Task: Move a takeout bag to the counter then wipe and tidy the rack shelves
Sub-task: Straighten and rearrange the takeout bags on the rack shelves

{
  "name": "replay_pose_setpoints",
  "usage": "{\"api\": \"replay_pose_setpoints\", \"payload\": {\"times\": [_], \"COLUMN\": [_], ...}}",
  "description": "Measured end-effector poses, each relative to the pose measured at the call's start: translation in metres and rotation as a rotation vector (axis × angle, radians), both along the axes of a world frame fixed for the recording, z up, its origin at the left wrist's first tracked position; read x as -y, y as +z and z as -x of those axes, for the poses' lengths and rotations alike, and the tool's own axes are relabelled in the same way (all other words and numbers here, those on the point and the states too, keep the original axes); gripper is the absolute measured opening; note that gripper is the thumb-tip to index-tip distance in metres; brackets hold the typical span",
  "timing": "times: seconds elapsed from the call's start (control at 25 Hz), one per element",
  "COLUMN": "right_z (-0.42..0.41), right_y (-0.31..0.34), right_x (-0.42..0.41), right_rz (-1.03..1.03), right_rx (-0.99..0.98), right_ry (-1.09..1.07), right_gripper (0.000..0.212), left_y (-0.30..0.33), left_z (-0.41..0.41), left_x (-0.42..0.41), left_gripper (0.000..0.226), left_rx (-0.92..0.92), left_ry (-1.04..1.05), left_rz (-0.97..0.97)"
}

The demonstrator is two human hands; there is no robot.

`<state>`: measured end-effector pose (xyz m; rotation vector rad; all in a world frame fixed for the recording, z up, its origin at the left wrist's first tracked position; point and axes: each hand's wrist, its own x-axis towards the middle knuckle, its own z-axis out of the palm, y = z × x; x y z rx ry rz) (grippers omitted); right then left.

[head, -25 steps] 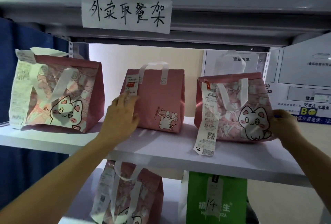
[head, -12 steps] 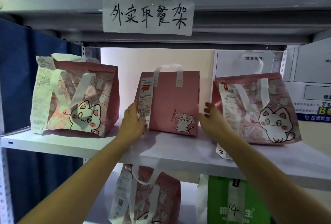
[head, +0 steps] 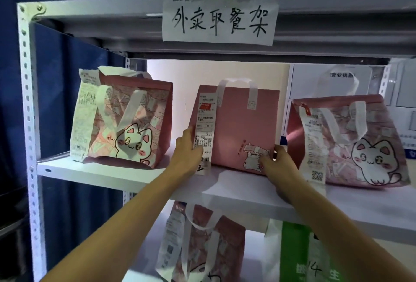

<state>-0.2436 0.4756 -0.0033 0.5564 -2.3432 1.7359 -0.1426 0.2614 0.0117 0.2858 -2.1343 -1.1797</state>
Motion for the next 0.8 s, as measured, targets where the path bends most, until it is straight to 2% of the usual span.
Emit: {"api": "replay_pose_setpoints", "payload": {"times": [0.28, 0.56, 0.8], "right_z": [-0.026, -0.039, -0.041], "right_y": [-0.003, -0.004, -0.001], "right_x": [-0.001, -0.002, -0.003], "right_rz": [0.045, -0.016, -0.009], "right_rx": [-0.049, -0.069, -0.063], "right_ry": [0.018, 0.02, 0.003], "right_gripper": [0.028, 0.031, 0.031], "left_y": [-0.009, -0.014, -0.013], "left_z": [-0.037, -0.052, -0.057], "left_x": [-0.006, 0.0, 0.008], "left_gripper": [0.062, 0.06, 0.05], "left_rx": [-0.051, -0.071, -0.026], "left_ry": [0.014, 0.006, 0.072], "left_rz": [0.021, 0.027, 0.02]}}
